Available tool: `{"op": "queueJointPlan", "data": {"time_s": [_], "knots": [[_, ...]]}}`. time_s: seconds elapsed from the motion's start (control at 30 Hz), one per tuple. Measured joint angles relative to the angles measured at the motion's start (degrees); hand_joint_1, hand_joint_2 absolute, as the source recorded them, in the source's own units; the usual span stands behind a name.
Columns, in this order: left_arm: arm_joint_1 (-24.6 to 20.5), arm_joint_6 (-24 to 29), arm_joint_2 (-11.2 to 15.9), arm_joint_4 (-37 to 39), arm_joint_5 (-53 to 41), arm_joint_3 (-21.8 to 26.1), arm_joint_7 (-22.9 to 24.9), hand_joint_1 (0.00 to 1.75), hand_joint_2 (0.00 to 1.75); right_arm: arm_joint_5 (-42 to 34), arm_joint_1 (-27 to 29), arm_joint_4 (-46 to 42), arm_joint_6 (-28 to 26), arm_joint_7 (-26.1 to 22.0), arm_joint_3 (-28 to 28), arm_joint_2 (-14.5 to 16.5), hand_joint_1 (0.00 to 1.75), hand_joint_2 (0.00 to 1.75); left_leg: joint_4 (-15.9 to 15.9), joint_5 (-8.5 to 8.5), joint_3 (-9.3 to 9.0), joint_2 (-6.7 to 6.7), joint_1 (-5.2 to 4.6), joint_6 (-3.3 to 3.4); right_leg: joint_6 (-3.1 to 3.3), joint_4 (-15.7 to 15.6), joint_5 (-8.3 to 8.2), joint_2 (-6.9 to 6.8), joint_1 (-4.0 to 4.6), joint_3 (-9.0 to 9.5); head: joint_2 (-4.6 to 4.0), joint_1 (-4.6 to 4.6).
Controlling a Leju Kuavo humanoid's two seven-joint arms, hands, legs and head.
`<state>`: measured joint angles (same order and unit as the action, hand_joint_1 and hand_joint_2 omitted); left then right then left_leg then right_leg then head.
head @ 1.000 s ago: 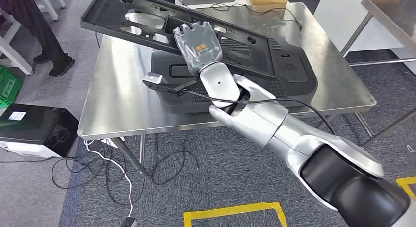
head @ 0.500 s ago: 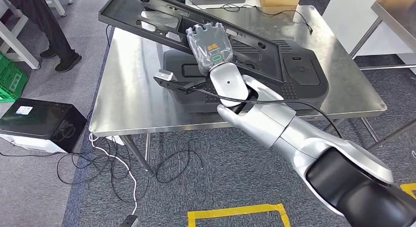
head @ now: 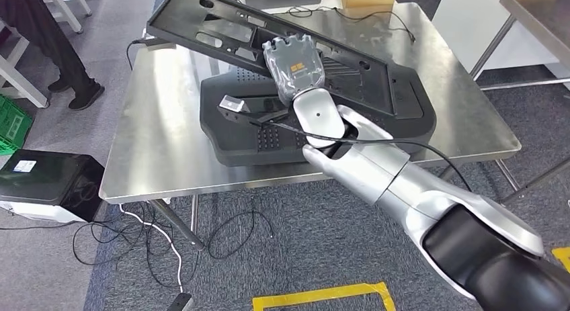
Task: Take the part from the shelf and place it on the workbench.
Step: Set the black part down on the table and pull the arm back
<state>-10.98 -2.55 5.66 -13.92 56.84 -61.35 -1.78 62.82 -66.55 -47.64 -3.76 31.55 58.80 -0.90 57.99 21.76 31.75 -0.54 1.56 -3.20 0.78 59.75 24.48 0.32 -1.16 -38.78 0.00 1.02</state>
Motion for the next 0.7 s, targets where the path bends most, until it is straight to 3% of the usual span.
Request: {"op": "queueJointPlan", "data": {"time_s": [0.07,0.1,0.2,0.23,0.27,0.33,0.4,0.47,0.57,0.63,0.7], "knots": [[-0.04,-0.03,0.0,0.0,-0.01,0.01,0.03,0.0,1.75,0.02,-0.08,0.07,-0.01,0.03,0.0,-0.09,1.75,1.75,1.31,0.89,0.18,-0.03,0.22,-0.64,0.96,-0.02,0.64,0.23,0.02,0.65,0.0,-0.47],[-0.08,-0.03,0.0,0.0,-0.01,0.02,0.04,0.0,1.75,0.03,-0.11,0.06,-0.02,0.03,0.0,-0.07,1.75,1.75,3.57,1.77,1.15,-0.02,0.25,-0.83,1.42,-0.08,0.99,0.31,-0.01,1.16,0.0,-0.79],[0.01,-0.03,0.0,0.0,-0.01,0.01,0.05,0.0,1.75,0.04,0.09,0.09,0.0,-0.01,0.11,-0.05,1.75,1.75,15.26,4.82,8.23,0.01,0.09,-0.9,2.25,-0.11,2.32,0.52,0.3,2.73,0.0,-2.0],[0.1,-0.03,0.0,0.0,-0.01,0.01,0.05,0.0,1.75,0.03,0.22,0.11,0.01,-0.01,0.18,-0.06,1.75,1.75,17.61,4.59,10.42,0.01,-0.03,-0.75,2.33,-0.11,2.82,0.65,0.44,3.3,0.0,-2.3],[0.17,-0.03,0.0,0.0,-0.01,0.02,0.05,0.0,1.75,0.02,0.3,0.14,0.01,-0.01,0.25,-0.07,1.75,1.75,17.76,3.18,11.61,0.02,-0.2,-0.48,2.38,-0.12,3.34,0.8,0.56,3.92,0.0,-2.55],[0.26,-0.03,0.03,0.0,-0.01,0.02,0.05,0.0,1.75,0.01,0.36,0.16,0.01,-0.01,0.32,-0.07,1.75,1.75,11.46,-2.64,10.76,0.11,-0.82,0.49,2.37,-0.16,4.43,1.03,0.67,5.33,0.0,-3.0],[0.34,-0.03,0.21,0.01,0.01,0.01,0.05,0.0,1.75,-0.03,0.41,0.22,0.03,-0.01,0.37,-0.07,1.75,1.75,4.45,-6.66,8.49,0.31,-1.56,1.69,2.07,-0.33,5.32,1.21,0.72,6.32,0.0,-3.3],[0.31,-0.01,0.38,0.02,0.07,0.01,0.05,0.0,1.75,-0.16,0.54,0.31,0.08,-0.04,0.43,-0.07,1.75,1.75,1.65,-6.48,7.21,0.34,-1.98,2.55,1.51,-0.5,5.61,1.29,0.68,6.58,0.0,-3.51],[0.25,0.08,0.39,0.02,0.1,0.02,0.01,0.0,1.75,-0.28,0.34,0.36,0.09,-0.09,0.46,-0.07,1.75,1.75,-0.31,-5.45,5.62,0.19,-1.69,3.12,0.71,0.75,5.38,1.03,0.77,6.36,0.0,-3.28],[0.21,0.09,0.38,0.02,0.11,0.02,-0.04,0.0,1.75,-0.3,0.07,0.4,0.05,-0.16,0.47,-0.07,1.75,1.75,-1.22,-5.08,4.28,0.32,-1.49,3.35,0.56,5.12,6.48,0.73,0.91,4.04,0.0,-2.67],[0.22,0.1,0.38,0.02,0.12,0.02,-0.06,0.0,1.75,-0.48,0.23,0.6,-0.08,-0.42,0.65,-0.07,1.75,1.75,-1.43,-4.35,3.28,0.41,-1.5,3.51,0.55,11.46,8.76,0.58,0.92,-0.21,0.0,-2.13]]}}
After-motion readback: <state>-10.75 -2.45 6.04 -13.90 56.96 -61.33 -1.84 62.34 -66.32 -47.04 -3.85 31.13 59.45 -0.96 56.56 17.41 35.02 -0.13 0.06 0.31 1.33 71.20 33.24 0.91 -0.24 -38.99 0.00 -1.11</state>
